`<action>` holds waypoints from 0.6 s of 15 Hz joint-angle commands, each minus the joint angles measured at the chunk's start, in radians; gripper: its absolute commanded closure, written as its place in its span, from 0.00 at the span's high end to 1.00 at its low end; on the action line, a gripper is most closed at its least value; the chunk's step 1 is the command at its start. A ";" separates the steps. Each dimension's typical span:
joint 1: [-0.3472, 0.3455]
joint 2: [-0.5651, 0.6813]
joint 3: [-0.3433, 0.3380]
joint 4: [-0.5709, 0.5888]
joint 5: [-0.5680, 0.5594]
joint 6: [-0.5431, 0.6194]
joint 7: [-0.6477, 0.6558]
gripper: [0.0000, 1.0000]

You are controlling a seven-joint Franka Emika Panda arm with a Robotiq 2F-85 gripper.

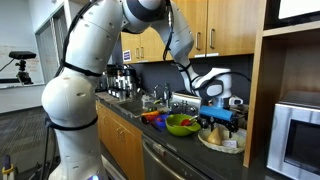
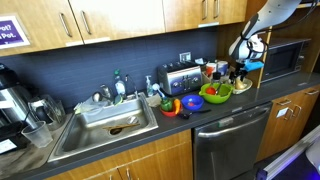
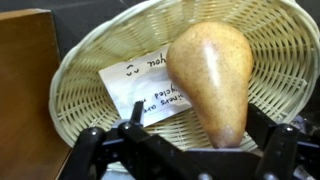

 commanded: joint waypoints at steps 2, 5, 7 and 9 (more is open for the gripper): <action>0.028 -0.127 -0.040 -0.093 -0.106 0.006 0.086 1.00; 0.049 -0.174 -0.059 -0.120 -0.159 -0.003 0.127 1.00; 0.069 -0.201 -0.068 -0.143 -0.195 -0.004 0.153 1.00; 0.099 -0.231 -0.074 -0.170 -0.243 -0.011 0.177 1.00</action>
